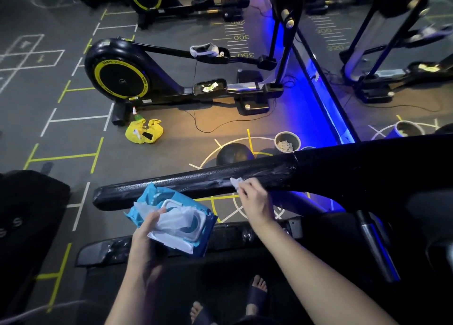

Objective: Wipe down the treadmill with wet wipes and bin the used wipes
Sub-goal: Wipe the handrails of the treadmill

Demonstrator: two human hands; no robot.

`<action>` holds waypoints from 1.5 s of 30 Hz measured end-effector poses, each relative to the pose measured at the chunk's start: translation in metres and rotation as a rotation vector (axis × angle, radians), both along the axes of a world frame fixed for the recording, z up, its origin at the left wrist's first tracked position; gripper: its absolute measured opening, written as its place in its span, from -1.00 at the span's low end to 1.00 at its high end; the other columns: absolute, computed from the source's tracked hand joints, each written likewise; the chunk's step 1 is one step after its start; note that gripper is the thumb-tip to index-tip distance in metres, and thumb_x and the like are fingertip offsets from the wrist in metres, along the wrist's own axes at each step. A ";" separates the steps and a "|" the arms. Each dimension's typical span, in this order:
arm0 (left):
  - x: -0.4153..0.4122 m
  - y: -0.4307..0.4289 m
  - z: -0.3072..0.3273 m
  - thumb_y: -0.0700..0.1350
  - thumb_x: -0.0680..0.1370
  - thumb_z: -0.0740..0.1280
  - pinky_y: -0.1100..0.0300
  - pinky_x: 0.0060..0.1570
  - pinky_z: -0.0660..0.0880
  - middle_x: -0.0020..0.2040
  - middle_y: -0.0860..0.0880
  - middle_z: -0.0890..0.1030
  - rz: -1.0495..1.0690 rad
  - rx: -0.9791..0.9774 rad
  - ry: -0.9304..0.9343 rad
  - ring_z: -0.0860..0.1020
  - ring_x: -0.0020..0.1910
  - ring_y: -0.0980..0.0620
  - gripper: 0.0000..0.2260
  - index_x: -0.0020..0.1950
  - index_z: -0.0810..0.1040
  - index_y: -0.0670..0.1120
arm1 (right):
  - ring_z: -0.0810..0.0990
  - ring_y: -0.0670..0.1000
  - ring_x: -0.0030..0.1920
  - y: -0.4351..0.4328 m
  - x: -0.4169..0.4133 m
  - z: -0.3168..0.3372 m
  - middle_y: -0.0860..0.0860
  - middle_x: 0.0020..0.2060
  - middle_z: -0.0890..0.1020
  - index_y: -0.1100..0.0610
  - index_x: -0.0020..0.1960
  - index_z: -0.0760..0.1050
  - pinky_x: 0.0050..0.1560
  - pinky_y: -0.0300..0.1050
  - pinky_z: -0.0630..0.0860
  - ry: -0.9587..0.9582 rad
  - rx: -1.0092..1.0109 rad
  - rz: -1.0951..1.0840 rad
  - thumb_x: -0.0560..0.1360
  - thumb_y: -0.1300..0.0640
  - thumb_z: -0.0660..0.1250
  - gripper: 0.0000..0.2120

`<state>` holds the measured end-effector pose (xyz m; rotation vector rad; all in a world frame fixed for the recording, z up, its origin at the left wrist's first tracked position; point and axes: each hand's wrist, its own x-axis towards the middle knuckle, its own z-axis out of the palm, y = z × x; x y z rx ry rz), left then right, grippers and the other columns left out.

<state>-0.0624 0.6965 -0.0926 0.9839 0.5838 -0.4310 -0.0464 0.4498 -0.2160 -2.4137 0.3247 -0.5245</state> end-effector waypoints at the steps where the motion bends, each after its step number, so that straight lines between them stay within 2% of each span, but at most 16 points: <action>1: 0.000 0.000 0.001 -0.02 0.39 0.45 -0.10 0.18 0.47 0.04 -0.17 0.68 -0.001 0.009 0.003 0.63 -0.04 -0.15 -0.83 -0.11 0.78 -0.05 | 0.59 0.03 -0.31 0.005 -0.001 -0.006 0.00 -0.15 0.60 0.21 -0.08 0.67 -0.40 -0.07 0.56 0.021 0.014 0.027 0.46 0.31 0.49 -0.94; 5: -0.001 0.003 0.002 -0.02 0.38 0.44 -0.07 0.11 0.49 0.01 -0.16 0.69 0.007 0.005 -0.020 0.63 -0.06 -0.15 -0.84 -0.19 0.79 -0.03 | 0.59 0.02 -0.30 0.006 -0.019 -0.002 0.00 -0.14 0.60 0.19 -0.07 0.68 -0.36 -0.08 0.58 -0.047 0.078 -0.018 0.44 0.32 0.49 -0.91; 10: 0.001 0.020 -0.011 0.01 0.55 0.43 -0.18 0.27 0.49 0.35 -0.30 0.61 0.036 0.082 0.041 0.59 0.17 -0.25 -0.78 0.11 0.67 -0.08 | 0.63 0.04 -0.19 -0.033 -0.018 0.025 0.09 -0.12 0.63 0.25 -0.05 0.68 -0.21 -0.13 0.57 -0.223 0.094 -0.257 0.44 0.37 0.47 -0.89; 12: 0.001 0.023 -0.015 0.10 0.38 0.57 -0.24 0.37 0.46 0.40 -0.30 0.58 0.043 0.090 0.036 0.58 0.23 -0.27 -0.57 0.16 0.65 -0.08 | 0.64 0.08 -0.20 -0.040 -0.006 0.029 0.10 -0.12 0.64 0.25 -0.05 0.67 -0.24 -0.16 0.53 -0.194 0.102 -0.310 0.44 0.37 0.46 -0.89; 14: 0.000 0.023 -0.016 0.16 0.05 0.73 -0.26 0.40 0.45 0.31 -0.27 0.63 0.040 0.112 0.030 0.59 0.23 -0.27 -0.26 0.16 0.66 -0.07 | 0.63 0.09 -0.24 -0.030 0.003 0.030 0.09 -0.14 0.64 0.24 -0.07 0.67 -0.27 -0.24 0.45 -0.149 0.075 -0.261 0.43 0.36 0.48 -0.91; 15: 0.000 0.023 -0.017 0.17 0.01 0.74 -0.25 0.39 0.46 0.28 -0.25 0.64 0.040 0.121 0.032 0.59 0.22 -0.26 -0.23 0.15 0.67 -0.07 | 0.62 0.08 -0.27 -0.021 0.005 0.028 0.08 -0.14 0.64 0.24 -0.08 0.67 -0.28 -0.25 0.44 -0.129 0.051 -0.200 0.43 0.35 0.49 -0.91; 18: 0.000 0.019 -0.009 0.06 0.49 0.50 -0.17 0.24 0.50 0.27 -0.25 0.61 0.036 0.087 0.037 0.59 0.17 -0.24 -0.70 0.11 0.64 -0.09 | 0.60 0.06 -0.31 0.008 0.010 0.018 0.07 -0.12 0.62 0.25 -0.07 0.66 -0.37 -0.15 0.55 -0.060 0.010 -0.007 0.45 0.33 0.49 -0.93; 19: 0.001 0.019 -0.009 0.02 0.56 0.43 -0.15 0.20 0.51 0.27 -0.26 0.60 0.032 0.093 0.044 0.59 0.14 -0.22 -0.78 0.10 0.63 -0.09 | 0.60 0.07 -0.32 0.014 0.011 0.015 0.05 -0.12 0.61 0.24 -0.06 0.65 -0.39 -0.10 0.57 -0.035 0.003 0.024 0.47 0.31 0.48 -0.94; 20: 0.002 0.020 -0.009 0.02 0.53 0.46 -0.14 0.19 0.51 0.25 -0.25 0.60 0.026 0.095 0.048 0.59 0.12 -0.21 -0.76 0.09 0.62 -0.09 | 0.61 0.08 -0.31 0.017 0.012 0.012 0.03 -0.11 0.61 0.23 -0.05 0.66 -0.40 -0.06 0.57 -0.011 0.006 0.041 0.48 0.30 0.48 -0.94; 23: 0.005 0.024 -0.010 0.15 -0.05 0.74 -0.20 0.33 0.49 0.20 -0.23 0.64 0.028 0.104 0.029 0.60 0.15 -0.24 -0.20 0.12 0.64 -0.09 | 0.62 0.06 -0.27 0.015 0.008 0.013 0.01 -0.12 0.62 0.20 -0.03 0.68 -0.34 -0.05 0.57 0.002 0.060 0.052 0.48 0.29 0.47 -0.92; 25: 0.007 0.029 -0.016 0.21 -0.21 0.75 -0.25 0.41 0.46 0.26 -0.24 0.64 0.053 0.092 0.004 0.60 0.22 -0.26 -0.03 0.15 0.65 -0.08 | 0.62 0.04 -0.28 0.004 0.001 0.022 0.03 -0.16 0.63 0.18 -0.08 0.68 -0.33 -0.11 0.56 -0.065 0.087 -0.022 0.44 0.29 0.50 -0.92; 30: 0.008 0.046 -0.029 0.21 -0.05 0.74 -0.29 0.45 0.42 0.41 -0.27 0.59 0.058 0.037 0.003 0.52 0.44 -0.33 -0.14 0.19 0.67 -0.06 | 0.60 0.07 -0.25 -0.030 0.002 0.032 0.08 -0.15 0.62 0.20 -0.11 0.65 -0.28 -0.14 0.49 -0.165 0.112 -0.347 0.43 0.34 0.47 -0.92; 34: 0.006 0.049 -0.032 0.21 -0.02 0.73 -0.30 0.46 0.41 0.42 -0.26 0.59 0.063 0.028 0.017 0.53 0.43 -0.31 -0.17 0.18 0.68 -0.05 | 0.61 0.09 -0.25 -0.003 0.012 0.029 0.12 -0.13 0.64 0.26 -0.07 0.66 -0.26 -0.31 0.40 -0.101 0.066 -0.161 0.44 0.37 0.47 -0.92; 38: 0.006 0.043 -0.030 0.21 -0.13 0.75 -0.29 0.46 0.41 0.32 -0.25 0.62 0.047 0.024 -0.002 0.59 0.27 -0.26 -0.10 0.15 0.66 -0.06 | 0.60 0.07 -0.25 0.030 0.014 0.019 0.05 -0.10 0.61 0.25 -0.03 0.65 -0.35 -0.09 0.55 0.016 0.065 0.030 0.51 0.28 0.45 -0.95; 41: 0.007 0.043 -0.028 0.21 -0.17 0.75 -0.28 0.45 0.42 0.28 -0.23 0.63 0.047 0.029 -0.019 0.59 0.25 -0.25 -0.07 0.14 0.66 -0.06 | 0.59 0.00 -0.25 0.029 0.009 0.020 0.02 -0.14 0.61 0.20 -0.07 0.67 -0.30 -0.10 0.55 -0.024 0.141 -0.031 0.49 0.27 0.47 -0.97; 45: 0.006 0.049 -0.030 0.21 -0.11 0.75 -0.29 0.45 0.42 0.34 -0.25 0.63 0.063 0.029 -0.016 0.59 0.32 -0.28 -0.12 0.15 0.67 -0.06 | 0.56 -0.01 -0.27 -0.001 -0.001 0.032 0.03 -0.18 0.60 0.18 -0.15 0.64 -0.28 -0.25 0.43 -0.173 0.201 -0.271 0.44 0.31 0.48 -0.94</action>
